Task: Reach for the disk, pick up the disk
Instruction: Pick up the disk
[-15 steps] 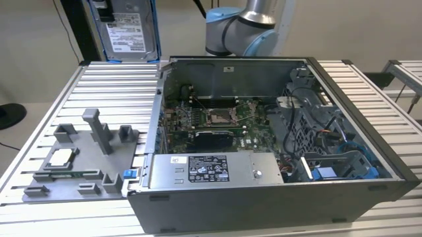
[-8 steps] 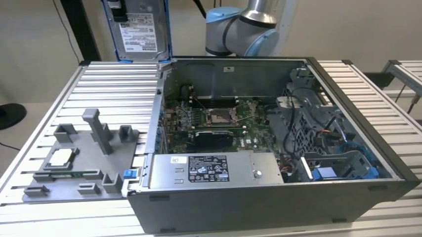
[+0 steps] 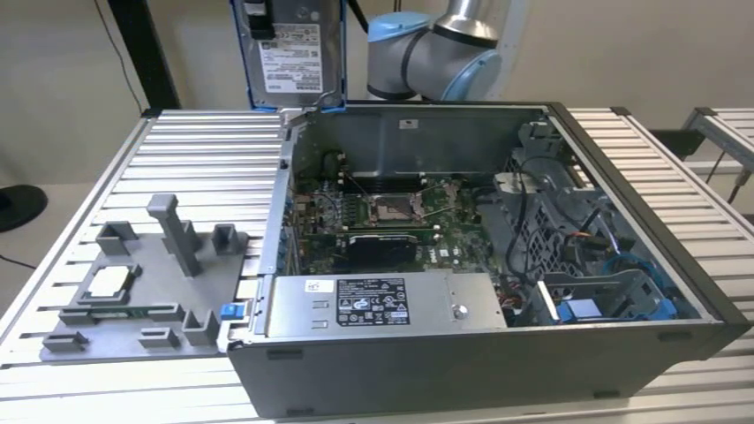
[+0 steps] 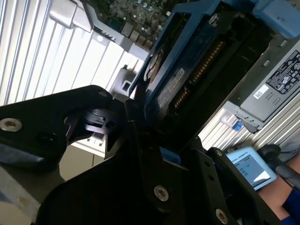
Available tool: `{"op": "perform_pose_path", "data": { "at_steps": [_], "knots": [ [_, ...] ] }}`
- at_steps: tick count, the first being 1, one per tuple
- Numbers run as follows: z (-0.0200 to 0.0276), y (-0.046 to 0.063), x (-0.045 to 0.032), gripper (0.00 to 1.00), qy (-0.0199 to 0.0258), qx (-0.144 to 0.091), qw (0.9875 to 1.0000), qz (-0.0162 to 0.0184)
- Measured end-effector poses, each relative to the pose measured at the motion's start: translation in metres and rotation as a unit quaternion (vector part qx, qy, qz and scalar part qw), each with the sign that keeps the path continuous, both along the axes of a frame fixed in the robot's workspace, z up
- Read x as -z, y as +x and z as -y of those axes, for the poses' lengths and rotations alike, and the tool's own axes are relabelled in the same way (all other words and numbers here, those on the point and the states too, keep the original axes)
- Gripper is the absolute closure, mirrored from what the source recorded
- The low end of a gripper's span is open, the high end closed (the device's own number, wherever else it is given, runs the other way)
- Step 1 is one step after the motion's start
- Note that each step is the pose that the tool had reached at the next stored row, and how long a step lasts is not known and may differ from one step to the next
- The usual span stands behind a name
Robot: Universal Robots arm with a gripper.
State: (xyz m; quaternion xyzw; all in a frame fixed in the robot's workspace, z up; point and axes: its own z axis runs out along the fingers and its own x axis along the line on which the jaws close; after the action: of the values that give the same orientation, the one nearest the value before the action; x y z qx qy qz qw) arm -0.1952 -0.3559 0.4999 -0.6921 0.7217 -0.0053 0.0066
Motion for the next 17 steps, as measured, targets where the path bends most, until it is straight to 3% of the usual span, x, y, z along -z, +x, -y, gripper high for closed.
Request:
{"op": "perform_pose_path", "data": {
  "at_steps": [17],
  "knots": [
    [0.0,0.077,0.0,1.0,0.0,0.0,1.0,0.0]
  ]
}}
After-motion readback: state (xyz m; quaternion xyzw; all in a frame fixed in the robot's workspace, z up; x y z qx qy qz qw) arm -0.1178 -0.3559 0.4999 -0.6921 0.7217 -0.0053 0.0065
